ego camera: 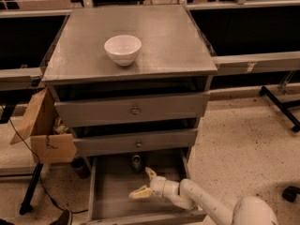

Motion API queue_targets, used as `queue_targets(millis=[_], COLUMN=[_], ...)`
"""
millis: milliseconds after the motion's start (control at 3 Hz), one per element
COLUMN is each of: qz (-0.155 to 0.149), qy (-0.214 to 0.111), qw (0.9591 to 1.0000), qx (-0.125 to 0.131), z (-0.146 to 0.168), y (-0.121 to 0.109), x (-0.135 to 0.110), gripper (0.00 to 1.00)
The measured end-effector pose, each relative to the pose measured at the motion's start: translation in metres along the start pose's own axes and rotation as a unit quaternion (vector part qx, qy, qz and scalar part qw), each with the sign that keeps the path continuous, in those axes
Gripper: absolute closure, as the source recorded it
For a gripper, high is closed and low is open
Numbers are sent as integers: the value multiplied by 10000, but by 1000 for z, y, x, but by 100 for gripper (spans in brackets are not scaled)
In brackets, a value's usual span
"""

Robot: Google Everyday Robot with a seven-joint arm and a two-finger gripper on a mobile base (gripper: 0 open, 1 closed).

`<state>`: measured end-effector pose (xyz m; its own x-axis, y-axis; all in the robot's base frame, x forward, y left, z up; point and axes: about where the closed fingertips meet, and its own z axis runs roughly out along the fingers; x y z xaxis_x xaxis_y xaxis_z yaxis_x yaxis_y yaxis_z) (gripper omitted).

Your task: Pick green can from bottom drawer and place on counter

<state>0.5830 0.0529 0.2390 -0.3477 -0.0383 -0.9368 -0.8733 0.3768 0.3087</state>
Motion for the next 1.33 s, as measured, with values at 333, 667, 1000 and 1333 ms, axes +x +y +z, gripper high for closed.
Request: queue_targets(millis=[333, 667, 1000, 1333], qz=[-137, -191, -146, -87], qy=[-49, 57, 227, 369], qw=[9997, 9988, 9958, 9914], qx=[171, 457, 873, 1253], z=[21, 35, 39, 44], y=[-31, -59, -86, -109], x=[-14, -21, -16, -11], gripper=[0, 0, 0, 0])
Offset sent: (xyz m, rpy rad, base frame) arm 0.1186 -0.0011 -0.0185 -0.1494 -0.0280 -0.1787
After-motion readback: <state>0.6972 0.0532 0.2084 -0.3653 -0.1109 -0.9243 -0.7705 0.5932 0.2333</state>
